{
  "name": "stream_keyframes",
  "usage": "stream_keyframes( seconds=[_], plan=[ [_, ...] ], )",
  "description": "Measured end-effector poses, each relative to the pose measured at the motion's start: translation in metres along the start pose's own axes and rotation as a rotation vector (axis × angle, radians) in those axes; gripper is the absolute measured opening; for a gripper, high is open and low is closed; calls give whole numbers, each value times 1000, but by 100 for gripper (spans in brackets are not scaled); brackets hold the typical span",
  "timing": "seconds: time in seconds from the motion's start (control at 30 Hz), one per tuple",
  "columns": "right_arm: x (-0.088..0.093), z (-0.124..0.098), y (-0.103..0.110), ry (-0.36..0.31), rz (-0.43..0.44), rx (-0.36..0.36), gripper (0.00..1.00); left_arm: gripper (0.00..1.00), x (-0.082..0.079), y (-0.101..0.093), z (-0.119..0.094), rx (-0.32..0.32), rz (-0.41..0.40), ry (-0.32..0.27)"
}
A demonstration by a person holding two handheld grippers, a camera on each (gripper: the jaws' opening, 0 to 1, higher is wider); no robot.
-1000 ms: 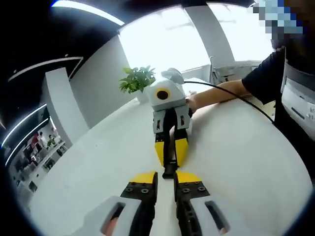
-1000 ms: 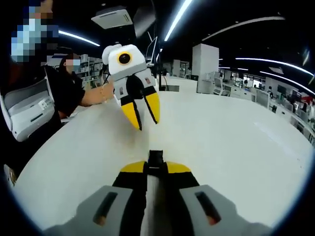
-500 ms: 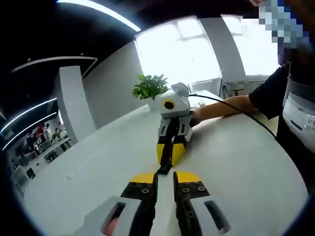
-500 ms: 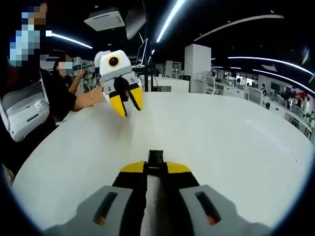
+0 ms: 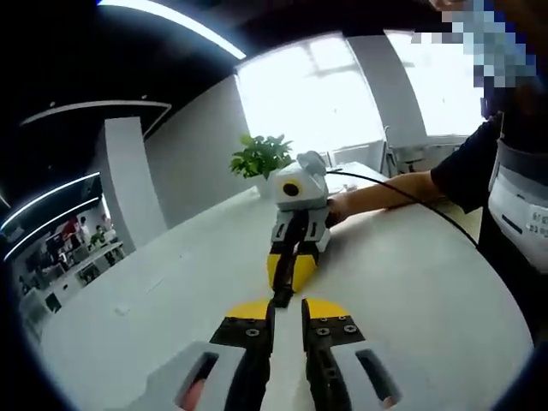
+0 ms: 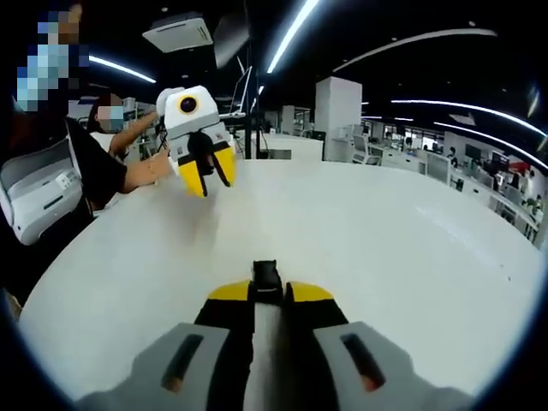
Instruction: Snap the two parts of the plastic buckle together until the buckle closes and remains connected.
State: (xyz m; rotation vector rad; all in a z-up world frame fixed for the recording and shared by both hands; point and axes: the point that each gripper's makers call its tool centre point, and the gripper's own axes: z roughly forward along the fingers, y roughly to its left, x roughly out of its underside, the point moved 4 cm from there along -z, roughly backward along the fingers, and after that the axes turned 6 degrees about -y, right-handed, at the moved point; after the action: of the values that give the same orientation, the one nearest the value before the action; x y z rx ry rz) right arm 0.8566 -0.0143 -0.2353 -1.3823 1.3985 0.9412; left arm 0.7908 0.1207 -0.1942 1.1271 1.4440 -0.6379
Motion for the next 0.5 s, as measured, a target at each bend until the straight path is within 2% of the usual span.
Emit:
stream_keyframes(
  seconds=[0.27,0.5],
  plan=[
    [-1,1,-1,-8,7,0,13,12,0,-3,1,7,-1,0],
    [-2,-2,-6,-11,0,31,12,12,0,-3,1,8,-3,-2]
  ],
)
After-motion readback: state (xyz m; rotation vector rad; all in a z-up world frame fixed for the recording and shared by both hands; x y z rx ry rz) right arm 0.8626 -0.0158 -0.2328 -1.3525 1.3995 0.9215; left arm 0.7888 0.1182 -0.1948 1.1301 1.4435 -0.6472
